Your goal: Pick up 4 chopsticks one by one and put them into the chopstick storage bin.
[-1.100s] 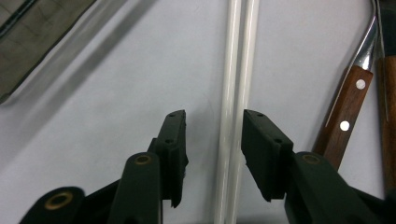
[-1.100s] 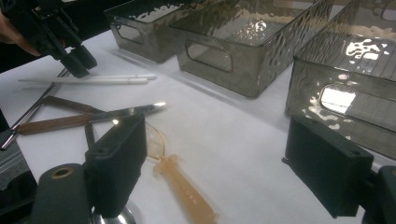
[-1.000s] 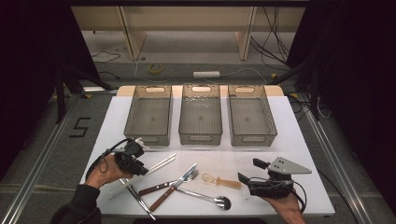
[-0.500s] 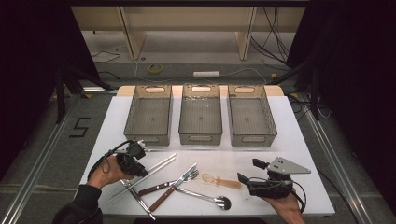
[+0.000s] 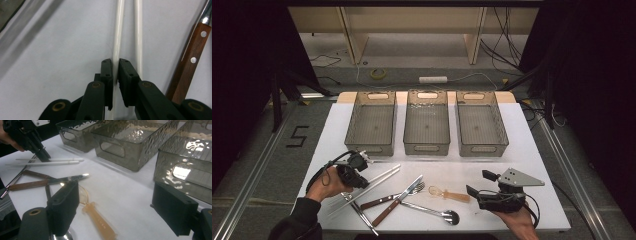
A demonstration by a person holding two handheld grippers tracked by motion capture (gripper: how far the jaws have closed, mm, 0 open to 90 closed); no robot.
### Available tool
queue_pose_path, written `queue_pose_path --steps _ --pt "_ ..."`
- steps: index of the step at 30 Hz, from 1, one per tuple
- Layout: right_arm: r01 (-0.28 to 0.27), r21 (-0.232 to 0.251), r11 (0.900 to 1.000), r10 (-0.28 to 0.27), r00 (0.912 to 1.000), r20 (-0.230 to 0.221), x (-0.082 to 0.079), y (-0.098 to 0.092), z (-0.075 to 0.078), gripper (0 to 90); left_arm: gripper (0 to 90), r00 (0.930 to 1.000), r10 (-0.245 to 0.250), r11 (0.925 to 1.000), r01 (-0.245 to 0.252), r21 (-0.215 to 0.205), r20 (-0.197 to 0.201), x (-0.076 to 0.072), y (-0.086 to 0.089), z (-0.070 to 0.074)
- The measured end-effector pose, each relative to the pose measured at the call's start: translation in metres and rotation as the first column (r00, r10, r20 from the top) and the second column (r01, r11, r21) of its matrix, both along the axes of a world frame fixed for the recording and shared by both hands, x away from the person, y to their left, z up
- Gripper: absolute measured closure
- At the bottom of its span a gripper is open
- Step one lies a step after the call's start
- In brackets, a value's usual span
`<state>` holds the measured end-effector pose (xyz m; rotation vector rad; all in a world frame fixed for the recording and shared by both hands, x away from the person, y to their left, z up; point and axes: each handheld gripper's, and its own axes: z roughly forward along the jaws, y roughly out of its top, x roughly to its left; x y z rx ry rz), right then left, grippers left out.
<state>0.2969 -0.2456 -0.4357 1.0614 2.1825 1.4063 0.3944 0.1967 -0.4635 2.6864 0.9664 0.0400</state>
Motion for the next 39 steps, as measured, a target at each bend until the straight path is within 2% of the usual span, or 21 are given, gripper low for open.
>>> queue_pose_path --steps 7,13,17,25,34,39 --pt "-0.002 -0.002 1.000 0.002 1.0000 -0.002 0.000 0.000 0.000 23.1 84.2 0.9990 -0.044 0.9990 0.044 -0.002 0.011 -0.002 0.000 0.002" --pt "-0.001 -0.002 1.000 0.001 1.0000 -0.002 0.000 0.000 0.000 23.3 84.6 0.9976 -0.034 0.9988 0.036 -0.033 0.060 -0.005 -0.001 0.015" --pt "-0.001 0.002 1.000 0.001 1.0000 0.000 0.000 0.000 0.000 23.3 84.7 0.9960 -0.022 0.9991 0.025 -0.034 0.087 -0.005 0.001 0.023" --pt "0.003 0.007 1.000 -0.003 1.0000 0.009 0.000 0.000 0.000 23.3 84.7 0.9868 0.026 0.9944 -0.009 -0.106 0.160 -0.010 0.005 0.047" --pt "0.005 0.006 1.000 -0.005 0.9999 0.011 0.000 -0.001 0.000 23.3 84.7 0.9764 0.072 0.9838 -0.036 -0.176 0.203 -0.010 0.009 0.066" --pt "0.009 0.008 1.000 -0.009 0.9999 0.007 0.000 -0.001 -0.001 23.4 84.7 0.9646 0.110 0.9769 -0.060 -0.205 0.240 -0.005 0.010 0.078"
